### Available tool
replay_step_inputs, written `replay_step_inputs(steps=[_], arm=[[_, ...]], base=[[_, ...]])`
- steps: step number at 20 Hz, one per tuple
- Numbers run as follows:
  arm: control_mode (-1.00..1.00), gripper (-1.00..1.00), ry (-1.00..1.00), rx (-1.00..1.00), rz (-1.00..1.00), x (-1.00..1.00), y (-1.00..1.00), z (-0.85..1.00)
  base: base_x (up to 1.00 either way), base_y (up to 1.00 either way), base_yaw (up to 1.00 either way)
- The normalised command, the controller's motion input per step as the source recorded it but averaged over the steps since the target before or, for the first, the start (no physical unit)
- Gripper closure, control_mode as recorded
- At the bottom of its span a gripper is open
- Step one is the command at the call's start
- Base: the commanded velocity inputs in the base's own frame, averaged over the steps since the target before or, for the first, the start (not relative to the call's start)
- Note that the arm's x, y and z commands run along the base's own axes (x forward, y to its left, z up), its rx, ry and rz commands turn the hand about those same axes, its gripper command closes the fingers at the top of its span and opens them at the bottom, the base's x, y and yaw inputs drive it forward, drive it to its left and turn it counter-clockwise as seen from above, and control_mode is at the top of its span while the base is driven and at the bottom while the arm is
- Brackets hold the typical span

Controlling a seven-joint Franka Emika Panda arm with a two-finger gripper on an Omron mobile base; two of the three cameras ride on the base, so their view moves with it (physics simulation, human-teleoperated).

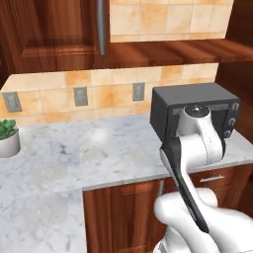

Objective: Place the avocado and bell pepper inside the fridge drawer. Close the drawer after placing the vegetables.

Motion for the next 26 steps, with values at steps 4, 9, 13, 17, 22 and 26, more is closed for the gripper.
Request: replay_step_inputs(steps=[4,9,13,17,22,26], arm=[[1.00,1.00,0.00,0.00,0.00,0.00,0.00,0.00],[1.00,1.00,0.00,0.00,0.00,0.00,0.00,0.00],[1.00,1.00,0.00,0.00,0.00,0.00,0.00,0.00],[1.00,1.00,0.00,0.00,0.00,0.00,0.00,0.00],[1.00,1.00,0.00,0.00,0.00,0.00,0.00,0.00],[1.00,1.00,0.00,0.00,0.00,0.00,0.00,0.00]], base=[[-0.75,-0.73,-0.11],[-0.78,-0.52,0.00],[-0.78,-0.69,-0.05],[-0.44,-0.91,-0.28],[-0.07,-0.78,-0.46],[0.11,-0.78,-0.44]])
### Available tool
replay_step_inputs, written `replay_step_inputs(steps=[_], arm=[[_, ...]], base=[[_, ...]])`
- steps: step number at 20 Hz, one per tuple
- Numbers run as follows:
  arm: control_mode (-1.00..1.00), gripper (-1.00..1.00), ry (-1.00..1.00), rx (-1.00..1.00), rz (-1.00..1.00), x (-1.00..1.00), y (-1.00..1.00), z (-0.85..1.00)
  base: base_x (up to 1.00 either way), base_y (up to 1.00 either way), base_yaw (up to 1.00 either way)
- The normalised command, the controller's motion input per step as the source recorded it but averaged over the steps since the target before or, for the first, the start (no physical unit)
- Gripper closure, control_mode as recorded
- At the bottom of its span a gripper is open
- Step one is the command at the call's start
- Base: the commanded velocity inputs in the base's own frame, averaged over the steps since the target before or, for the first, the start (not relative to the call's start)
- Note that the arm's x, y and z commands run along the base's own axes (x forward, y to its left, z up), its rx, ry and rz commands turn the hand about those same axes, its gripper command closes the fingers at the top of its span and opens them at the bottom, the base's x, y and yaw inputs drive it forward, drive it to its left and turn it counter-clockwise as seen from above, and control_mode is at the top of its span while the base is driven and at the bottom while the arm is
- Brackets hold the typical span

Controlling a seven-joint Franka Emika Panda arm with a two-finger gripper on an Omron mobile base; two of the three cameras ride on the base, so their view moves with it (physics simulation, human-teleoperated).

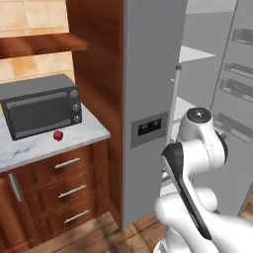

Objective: Place the avocado and bell pepper inside the fridge drawer. Close the drawer after placing the vegetables.

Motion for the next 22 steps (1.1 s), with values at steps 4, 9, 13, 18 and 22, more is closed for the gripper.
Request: replay_step_inputs(steps=[4,9,13,18,22], arm=[[1.00,1.00,0.00,0.00,0.00,0.00,0.00,0.00],[1.00,1.00,0.00,0.00,0.00,0.00,0.00,0.00],[1.00,1.00,0.00,0.00,0.00,0.00,0.00,0.00],[1.00,1.00,0.00,0.00,0.00,0.00,0.00,0.00],[1.00,1.00,0.00,0.00,0.00,0.00,0.00,0.00]], base=[[0.33,-0.54,-0.35],[0.51,-0.12,-0.21],[0.67,0.00,-0.20],[0.60,-0.16,-0.24],[0.35,-0.56,-0.19]])
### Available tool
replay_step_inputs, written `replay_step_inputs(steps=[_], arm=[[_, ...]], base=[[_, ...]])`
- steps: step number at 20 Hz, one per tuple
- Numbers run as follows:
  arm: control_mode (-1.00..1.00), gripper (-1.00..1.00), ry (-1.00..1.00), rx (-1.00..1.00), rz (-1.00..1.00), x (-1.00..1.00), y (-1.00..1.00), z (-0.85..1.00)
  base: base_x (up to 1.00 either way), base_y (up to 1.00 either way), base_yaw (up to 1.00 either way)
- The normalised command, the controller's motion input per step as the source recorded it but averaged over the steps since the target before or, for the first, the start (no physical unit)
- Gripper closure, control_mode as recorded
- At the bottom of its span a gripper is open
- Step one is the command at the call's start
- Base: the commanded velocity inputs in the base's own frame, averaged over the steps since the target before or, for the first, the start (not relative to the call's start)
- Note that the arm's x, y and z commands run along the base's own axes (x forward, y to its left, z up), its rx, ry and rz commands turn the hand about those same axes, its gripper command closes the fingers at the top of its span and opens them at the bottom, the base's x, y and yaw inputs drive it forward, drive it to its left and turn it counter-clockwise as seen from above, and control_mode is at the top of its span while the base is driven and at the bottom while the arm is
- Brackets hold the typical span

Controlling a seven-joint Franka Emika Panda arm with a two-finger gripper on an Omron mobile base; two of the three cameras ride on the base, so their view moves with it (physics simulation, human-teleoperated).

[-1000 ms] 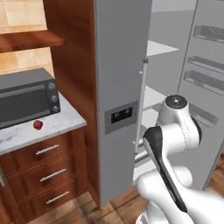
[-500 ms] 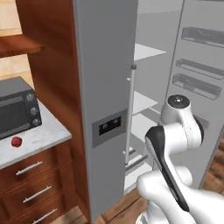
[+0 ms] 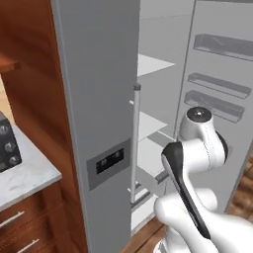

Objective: Place the avocado and bell pepper inside the fridge drawer. Close the drawer after placing the vegetables.

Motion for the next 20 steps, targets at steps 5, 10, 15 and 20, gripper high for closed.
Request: replay_step_inputs(steps=[5,10,15,20], arm=[[1.00,1.00,0.00,0.00,0.00,0.00,0.00,0.00],[1.00,1.00,0.00,0.00,0.00,0.00,0.00,0.00],[1.00,1.00,0.00,0.00,0.00,0.00,0.00,0.00],[1.00,1.00,0.00,0.00,0.00,0.00,0.00,0.00]], base=[[0.42,-0.47,-0.13],[0.50,-0.25,-0.02],[0.49,-0.02,0.00],[0.21,-0.10,0.00]])
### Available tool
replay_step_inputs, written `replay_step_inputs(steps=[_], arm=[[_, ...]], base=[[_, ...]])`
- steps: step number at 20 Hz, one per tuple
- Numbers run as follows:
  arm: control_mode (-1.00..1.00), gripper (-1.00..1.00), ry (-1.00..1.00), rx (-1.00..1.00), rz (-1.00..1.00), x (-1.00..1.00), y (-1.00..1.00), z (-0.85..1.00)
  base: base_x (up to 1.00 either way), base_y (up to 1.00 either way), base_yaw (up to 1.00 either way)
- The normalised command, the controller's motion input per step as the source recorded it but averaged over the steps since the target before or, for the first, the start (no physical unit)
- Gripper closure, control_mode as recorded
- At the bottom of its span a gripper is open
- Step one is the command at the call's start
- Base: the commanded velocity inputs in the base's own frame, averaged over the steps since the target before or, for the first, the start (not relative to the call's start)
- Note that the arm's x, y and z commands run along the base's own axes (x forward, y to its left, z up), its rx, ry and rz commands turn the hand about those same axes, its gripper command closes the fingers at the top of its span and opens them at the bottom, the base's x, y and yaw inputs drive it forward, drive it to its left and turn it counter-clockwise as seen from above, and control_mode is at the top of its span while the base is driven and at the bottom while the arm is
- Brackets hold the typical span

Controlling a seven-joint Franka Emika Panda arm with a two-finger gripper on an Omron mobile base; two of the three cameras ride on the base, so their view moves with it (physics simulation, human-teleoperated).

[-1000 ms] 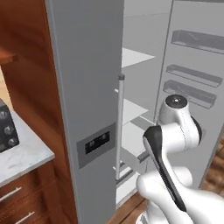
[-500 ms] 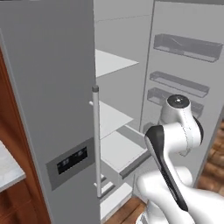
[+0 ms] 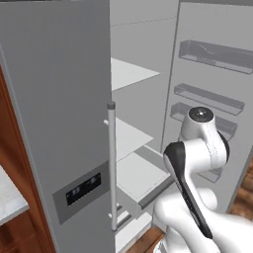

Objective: Place the avocado and bell pepper inside the fridge drawer. Close the drawer after placing the vegetables.

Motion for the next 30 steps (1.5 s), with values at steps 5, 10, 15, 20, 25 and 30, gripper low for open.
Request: replay_step_inputs(steps=[5,10,15,20,25,30], arm=[[1.00,1.00,0.00,0.00,0.00,0.00,0.00,0.00],[-1.00,1.00,0.01,0.03,0.00,0.48,0.00,-0.28],[-1.00,1.00,0.10,0.06,0.00,0.75,0.01,-0.84],[-1.00,1.00,0.13,0.01,0.00,0.63,0.25,-0.76],[-1.00,1.00,0.12,0.00,0.00,0.56,0.13,-0.62],[-1.00,1.00,0.13,0.00,0.00,0.50,0.08,-0.47]], base=[[-0.02,-0.22,0.00],[0.00,0.00,0.00],[0.00,0.00,0.00],[0.00,0.00,0.00],[0.00,0.00,0.00],[0.00,0.00,0.00]])
